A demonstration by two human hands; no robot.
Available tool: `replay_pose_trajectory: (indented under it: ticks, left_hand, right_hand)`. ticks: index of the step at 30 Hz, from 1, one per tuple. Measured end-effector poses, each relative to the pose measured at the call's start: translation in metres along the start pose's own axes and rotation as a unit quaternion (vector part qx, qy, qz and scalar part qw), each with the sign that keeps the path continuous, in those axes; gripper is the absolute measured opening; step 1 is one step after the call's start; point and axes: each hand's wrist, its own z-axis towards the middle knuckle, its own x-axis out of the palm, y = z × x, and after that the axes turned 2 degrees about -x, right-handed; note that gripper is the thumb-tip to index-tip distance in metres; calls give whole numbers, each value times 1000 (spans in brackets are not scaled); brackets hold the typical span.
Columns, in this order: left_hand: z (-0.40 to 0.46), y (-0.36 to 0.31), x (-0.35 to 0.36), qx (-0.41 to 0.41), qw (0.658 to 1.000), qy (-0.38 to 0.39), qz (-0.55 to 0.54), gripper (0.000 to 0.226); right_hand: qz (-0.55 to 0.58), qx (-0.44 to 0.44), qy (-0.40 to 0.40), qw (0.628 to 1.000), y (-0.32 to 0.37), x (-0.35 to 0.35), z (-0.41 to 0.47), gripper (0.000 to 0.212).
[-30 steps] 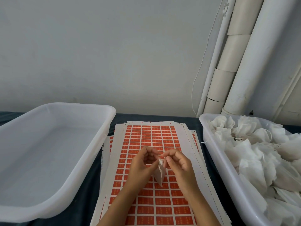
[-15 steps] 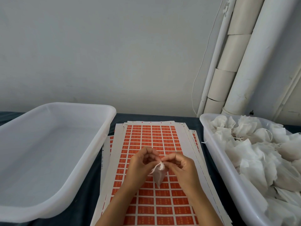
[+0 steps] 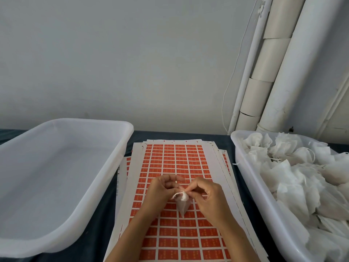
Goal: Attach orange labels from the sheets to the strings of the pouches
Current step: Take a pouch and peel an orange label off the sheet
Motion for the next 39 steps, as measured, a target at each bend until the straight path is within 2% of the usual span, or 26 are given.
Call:
replay_pose_trajectory:
  ticks: [3, 6, 12, 15, 18, 22, 24, 28, 35, 39]
  left_hand:
    - [0, 0, -1, 9, 1000, 5, -3, 24]
    - [0, -1, 0, 23, 999, 10, -24, 23]
    - [-3, -4, 2, 91, 994, 19, -56, 29]
    - [-5, -4, 3, 115, 992, 35, -44, 22]
    - [-5, -4, 5, 117, 992, 46, -31, 13]
    - [-5, -1, 7, 91, 995, 39, -15, 10]
    - [-4, 0, 7, 79, 996, 41, -12, 10]
    - [-6, -1, 7, 56, 996, 71, -26, 10]
    - [-7, 2, 8, 24, 993, 109, -41, 13]
    - [-6, 2, 7, 18, 994, 99, -53, 10]
  right_hand:
    - [-10, -6, 4, 1000, 0, 2, -2, 23]
    - [10, 1, -4, 1000, 3, 4, -3, 21]
    - [96, 108, -47, 988, 6, 11, -1, 15]
    - [139, 156, -62, 976, 5, 11, 0, 12]
    - [161, 184, -65, 968, 6, 11, 2, 12]
    - [181, 236, -71, 952, 5, 13, 2, 10]
    - [253, 271, -64, 926, 5, 13, 1, 12]
    - [441, 318, -73, 836, 7, 13, 6, 17]
    - [593, 332, -103, 727, 3, 12, 6, 14]
    - [658, 311, -115, 676, 1, 11, 4, 7]
